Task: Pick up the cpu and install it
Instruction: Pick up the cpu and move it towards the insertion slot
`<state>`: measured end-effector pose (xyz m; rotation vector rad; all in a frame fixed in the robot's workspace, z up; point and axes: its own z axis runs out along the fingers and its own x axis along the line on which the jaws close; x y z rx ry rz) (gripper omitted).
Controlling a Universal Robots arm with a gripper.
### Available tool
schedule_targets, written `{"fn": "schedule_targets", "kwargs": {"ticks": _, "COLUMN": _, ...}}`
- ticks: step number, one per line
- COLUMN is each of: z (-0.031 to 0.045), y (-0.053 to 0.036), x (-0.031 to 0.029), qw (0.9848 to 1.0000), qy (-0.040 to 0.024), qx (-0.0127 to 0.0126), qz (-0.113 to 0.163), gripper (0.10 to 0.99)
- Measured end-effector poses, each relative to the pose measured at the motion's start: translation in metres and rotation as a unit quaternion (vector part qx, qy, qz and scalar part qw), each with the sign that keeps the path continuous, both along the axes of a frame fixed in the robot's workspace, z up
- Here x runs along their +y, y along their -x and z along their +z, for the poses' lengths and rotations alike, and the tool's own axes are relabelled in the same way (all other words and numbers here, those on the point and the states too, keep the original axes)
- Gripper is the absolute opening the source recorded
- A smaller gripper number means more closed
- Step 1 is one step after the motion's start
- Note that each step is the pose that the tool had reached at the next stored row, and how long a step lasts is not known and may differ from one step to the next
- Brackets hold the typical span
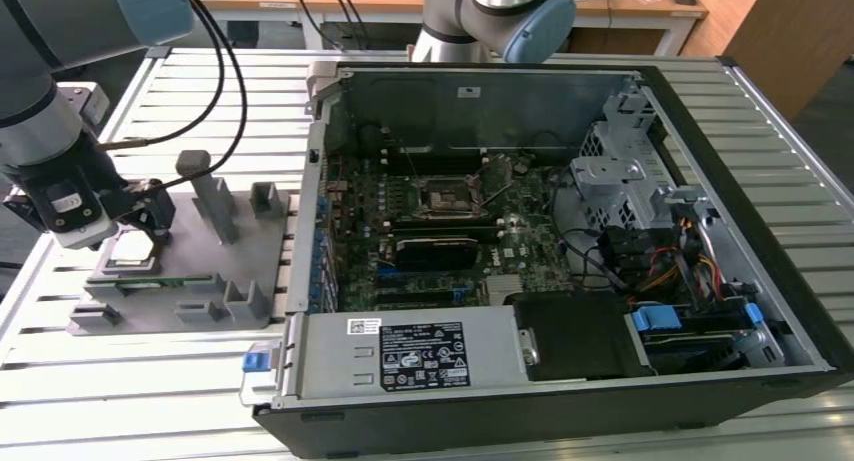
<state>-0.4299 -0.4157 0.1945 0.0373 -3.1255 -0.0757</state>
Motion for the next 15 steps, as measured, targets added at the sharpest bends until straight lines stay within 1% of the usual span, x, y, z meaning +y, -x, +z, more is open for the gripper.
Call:
{"fn": "schedule_targets", "kwargs": {"ticks": 4, "z": -0.003, "y": 0.0, "x": 0.0, "qw": 1.0, "qy": 0.0, "qx": 0.0, "qz": -0.001, "gripper": 0.765}}
{"fn": "schedule_targets", "kwargs": {"ticks": 5, "z": -0.0036, "y": 0.0, "x": 0.0, "qw": 1.0, "qy": 0.0, "qx": 0.0001, "qz": -0.001, "gripper": 0.698}}
{"fn": "schedule_targets", "kwargs": {"ticks": 11, "z": -0.0061, "y": 0.0, "x": 0.0002, "qw": 1.0, "qy": 0.0, "qx": 0.0001, "qz": -0.003, "gripper": 0.698}}
{"fn": "schedule_targets", "kwargs": {"ticks": 13, "z": -0.0067, "y": 0.0, "x": 0.0003, "qw": 1.0, "qy": 0.0, "qx": 0.0001, "qz": -0.004, "gripper": 0.682}}
{"fn": "schedule_targets", "kwargs": {"ticks": 14, "z": -0.0069, "y": 0.0, "x": 0.0003, "qw": 1.0, "qy": 0.0, "qx": 0.0001, "qz": -0.004, "gripper": 0.612}}
{"fn": "schedule_targets", "kwargs": {"ticks": 15, "z": -0.0071, "y": 0.0, "x": 0.0003, "qw": 1.0, "qy": 0.0001, "qx": 0.0001, "qz": -0.004, "gripper": 0.612}}
